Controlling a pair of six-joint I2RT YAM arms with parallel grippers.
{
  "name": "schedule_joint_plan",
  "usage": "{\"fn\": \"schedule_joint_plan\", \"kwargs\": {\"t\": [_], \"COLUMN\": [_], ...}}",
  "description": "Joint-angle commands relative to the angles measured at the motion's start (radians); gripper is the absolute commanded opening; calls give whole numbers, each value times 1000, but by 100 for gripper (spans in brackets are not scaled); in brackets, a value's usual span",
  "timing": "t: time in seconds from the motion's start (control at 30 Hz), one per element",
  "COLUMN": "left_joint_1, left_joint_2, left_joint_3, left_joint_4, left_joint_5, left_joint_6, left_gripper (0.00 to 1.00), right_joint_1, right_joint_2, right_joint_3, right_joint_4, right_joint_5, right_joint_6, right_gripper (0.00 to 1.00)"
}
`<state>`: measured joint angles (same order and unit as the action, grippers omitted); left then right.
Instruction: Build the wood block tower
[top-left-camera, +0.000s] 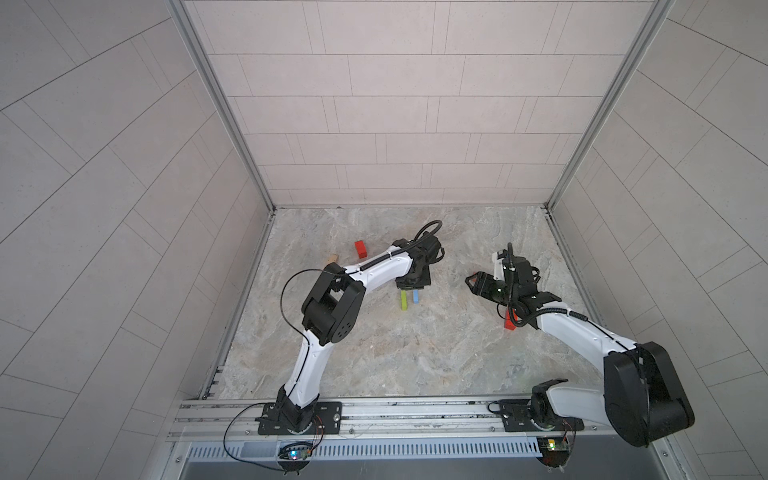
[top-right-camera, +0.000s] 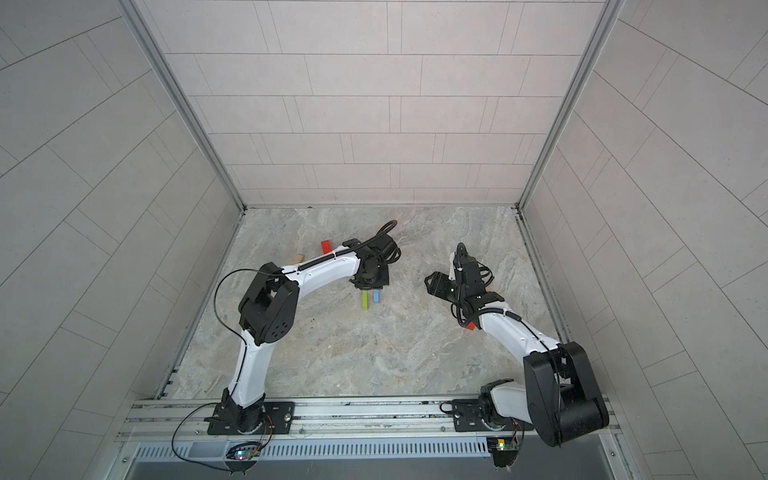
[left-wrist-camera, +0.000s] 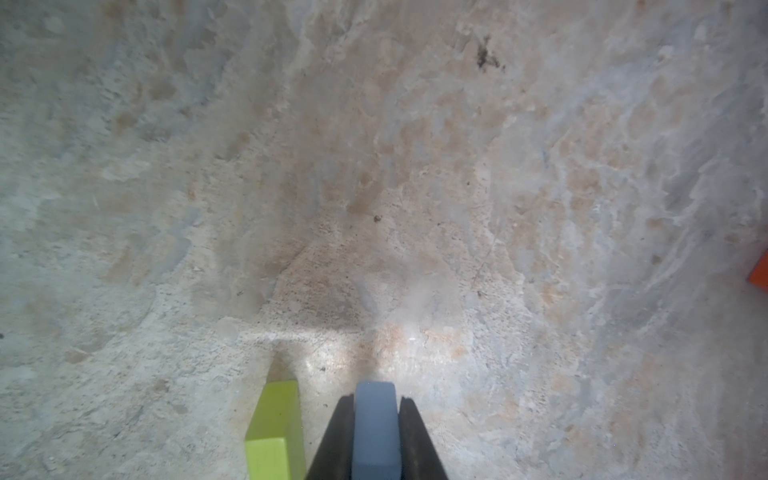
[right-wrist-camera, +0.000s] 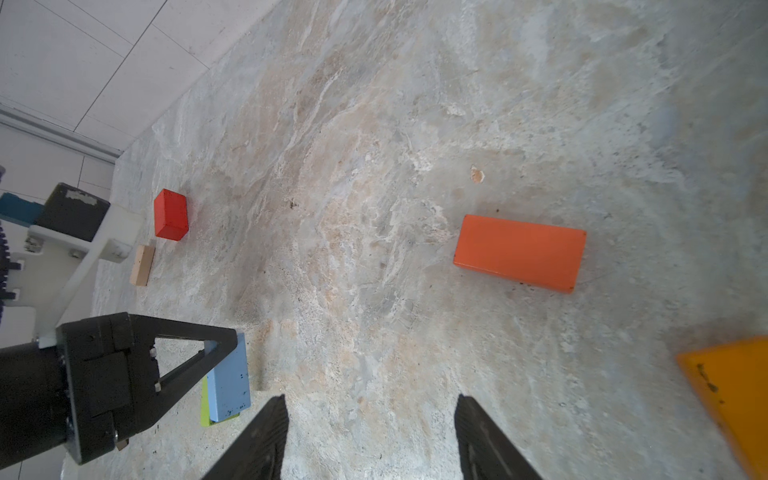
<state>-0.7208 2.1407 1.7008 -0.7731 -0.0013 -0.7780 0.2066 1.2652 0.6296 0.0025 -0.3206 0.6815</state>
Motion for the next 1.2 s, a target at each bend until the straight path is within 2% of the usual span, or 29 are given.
{"fn": "schedule_joint_plan", "kwargs": {"t": [0.0, 0.4, 0.87, 0.97, 1.17], "left_joint_1": [-6, -14, -19, -19, -20], "left_joint_2": [27, 51, 51, 56, 48], "left_joint_3": [32, 52, 36, 43, 44], "left_joint_4": [-38, -71, -76, -83, -83], "left_joint_5": [-22, -29, -21, -25, -22], "left_joint_6": [-16, -23, -29, -26, -18], "left_gripper": [0, 1, 8, 14, 33], "right_joint_1": [-3, -3, -4, -4, -4], "right_joint_2": [-27, -24, -18, -19, -15], "right_joint_3": [-5, -4, -4, -4, -4], "right_joint_4": [-2, -1, 0, 1, 3], "right_joint_5": [12, 2, -3, -4, -10], "right_joint_6": [13, 10, 7, 5, -1], "right_gripper": [65, 65, 65, 65, 65]}}
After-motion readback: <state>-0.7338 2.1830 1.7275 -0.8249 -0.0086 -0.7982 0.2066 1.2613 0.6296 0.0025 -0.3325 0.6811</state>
